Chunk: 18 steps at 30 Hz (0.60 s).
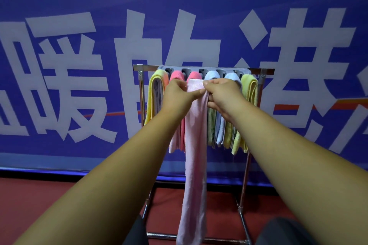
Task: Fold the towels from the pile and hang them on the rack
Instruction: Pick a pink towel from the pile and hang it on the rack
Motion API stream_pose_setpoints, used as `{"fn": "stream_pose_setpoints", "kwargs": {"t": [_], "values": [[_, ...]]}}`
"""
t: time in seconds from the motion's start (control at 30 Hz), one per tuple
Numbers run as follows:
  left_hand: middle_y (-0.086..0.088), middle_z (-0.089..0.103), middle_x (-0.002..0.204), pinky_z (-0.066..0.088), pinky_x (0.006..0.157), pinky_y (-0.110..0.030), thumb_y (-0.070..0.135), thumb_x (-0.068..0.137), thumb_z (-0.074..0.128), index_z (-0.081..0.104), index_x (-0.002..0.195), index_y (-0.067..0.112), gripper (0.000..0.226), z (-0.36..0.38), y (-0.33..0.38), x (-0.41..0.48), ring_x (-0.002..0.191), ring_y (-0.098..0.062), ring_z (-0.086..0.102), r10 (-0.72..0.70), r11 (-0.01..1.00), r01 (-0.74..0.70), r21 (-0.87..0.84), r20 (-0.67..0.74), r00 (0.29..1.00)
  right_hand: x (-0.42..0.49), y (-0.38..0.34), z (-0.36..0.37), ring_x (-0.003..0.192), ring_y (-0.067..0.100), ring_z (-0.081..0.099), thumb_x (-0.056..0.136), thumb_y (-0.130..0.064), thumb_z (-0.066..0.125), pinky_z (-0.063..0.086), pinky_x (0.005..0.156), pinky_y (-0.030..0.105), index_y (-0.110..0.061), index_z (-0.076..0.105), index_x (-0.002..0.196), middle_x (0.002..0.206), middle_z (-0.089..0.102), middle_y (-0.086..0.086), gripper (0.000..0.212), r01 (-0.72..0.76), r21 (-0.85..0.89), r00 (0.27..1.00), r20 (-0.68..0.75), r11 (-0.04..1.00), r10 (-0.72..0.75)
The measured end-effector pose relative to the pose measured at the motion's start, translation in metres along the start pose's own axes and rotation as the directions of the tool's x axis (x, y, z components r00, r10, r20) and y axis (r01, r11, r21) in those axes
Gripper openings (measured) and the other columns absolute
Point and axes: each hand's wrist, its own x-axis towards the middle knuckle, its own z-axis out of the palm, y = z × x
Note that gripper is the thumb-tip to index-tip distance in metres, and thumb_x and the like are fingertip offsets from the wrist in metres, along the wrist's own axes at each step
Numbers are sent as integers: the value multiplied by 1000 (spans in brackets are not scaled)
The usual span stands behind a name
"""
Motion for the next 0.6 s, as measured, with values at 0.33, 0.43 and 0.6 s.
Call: {"fn": "stream_pose_setpoints", "kwargs": {"t": [0.33, 0.43, 0.6], "values": [[-7, 77, 122, 59, 104, -51, 37, 85, 88, 71, 129, 15, 52, -33, -21, -13, 116, -29, 74, -168, 941, 309, -139, 602, 781, 1, -31, -2, 113, 41, 73, 106, -13, 59, 59, 100, 54, -14, 71, 90, 125, 71, 31, 20, 4, 232, 990, -139, 973, 29], [-12, 77, 121, 58, 105, -52, 31, 87, 87, 70, 127, 6, 51, -27, -13, -16, 114, -32, 74, -163, 926, 336, -173, 621, 767, 7, -39, -9, 102, 34, 76, 101, -5, 61, 62, 88, 46, -3, 74, 101, 114, 77, 23, 13, -26, 318, 982, -172, 948, 84], [-19, 76, 120, 61, 98, -48, 20, 98, 75, 70, 131, 3, 37, -25, 11, -16, 108, -33, 74, -78, 869, 335, -365, 567, 820, 5, -37, -15, 83, 27, 80, 105, -6, 55, 68, 69, 43, -2, 69, 132, 107, 79, 17, 30, -239, 285, 955, -105, 928, 278]]}}
